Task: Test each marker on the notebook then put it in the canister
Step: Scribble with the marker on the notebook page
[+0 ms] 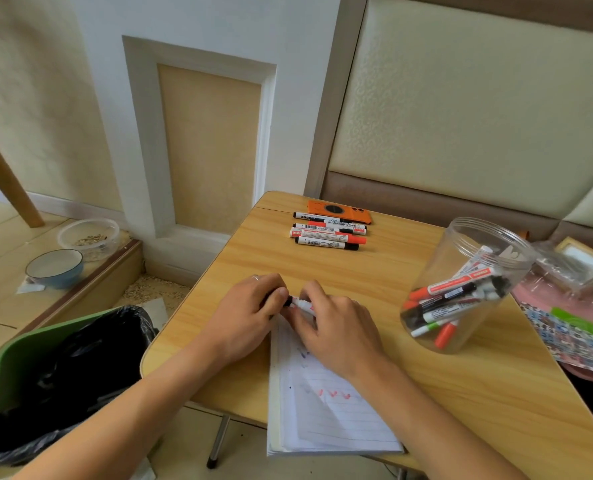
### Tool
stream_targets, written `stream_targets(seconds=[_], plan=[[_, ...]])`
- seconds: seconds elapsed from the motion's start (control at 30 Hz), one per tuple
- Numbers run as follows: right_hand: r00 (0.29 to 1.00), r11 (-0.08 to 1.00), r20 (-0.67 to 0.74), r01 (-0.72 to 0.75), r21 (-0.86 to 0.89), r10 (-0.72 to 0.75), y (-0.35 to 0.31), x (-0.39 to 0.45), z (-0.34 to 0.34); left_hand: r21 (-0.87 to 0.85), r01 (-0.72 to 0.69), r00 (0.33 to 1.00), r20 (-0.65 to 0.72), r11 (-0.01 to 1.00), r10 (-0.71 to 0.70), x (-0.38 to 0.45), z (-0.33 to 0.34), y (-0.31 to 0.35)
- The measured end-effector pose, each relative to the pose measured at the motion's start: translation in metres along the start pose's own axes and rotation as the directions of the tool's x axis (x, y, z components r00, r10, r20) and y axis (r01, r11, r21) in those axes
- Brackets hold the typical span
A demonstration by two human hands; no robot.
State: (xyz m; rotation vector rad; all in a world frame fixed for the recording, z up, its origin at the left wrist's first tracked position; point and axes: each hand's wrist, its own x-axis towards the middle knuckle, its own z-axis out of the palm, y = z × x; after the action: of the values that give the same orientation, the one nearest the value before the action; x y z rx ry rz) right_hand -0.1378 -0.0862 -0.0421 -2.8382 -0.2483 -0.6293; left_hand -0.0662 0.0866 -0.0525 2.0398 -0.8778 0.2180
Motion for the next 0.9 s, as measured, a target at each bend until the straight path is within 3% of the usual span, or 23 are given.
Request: stream_targets(seconds=[0.2,0.37,0.7,0.9], plan=[[0.999,0.998,0.038,-0.03,-0.048,0.032,0.0,-0.003,0.006,0.038,0.119,0.988,-0.105,0.992,-0.115,0.019,-0.011,-0.01],[0.999,0.997,0.009,-0.03,-0.064,0.031,0.0,-0.005,0.008,0.103,0.194,0.978,-0.098,0.976,-0.184,0.036,0.009,-0.015],[0.999,0.994,0.014,-0.038,-0.104,0.039,0.001,-0.004,0.011,0.301,0.208,0.978,-0.054,0.931,-0.201,0.051,0.025,-0.022],[0.999,0.997,0.037,-0.035,-0.066,0.037,0.0,-0.004,0.006,0.251,0.187,0.982,-0.038,0.95,-0.183,0.043,0.017,-0.02]])
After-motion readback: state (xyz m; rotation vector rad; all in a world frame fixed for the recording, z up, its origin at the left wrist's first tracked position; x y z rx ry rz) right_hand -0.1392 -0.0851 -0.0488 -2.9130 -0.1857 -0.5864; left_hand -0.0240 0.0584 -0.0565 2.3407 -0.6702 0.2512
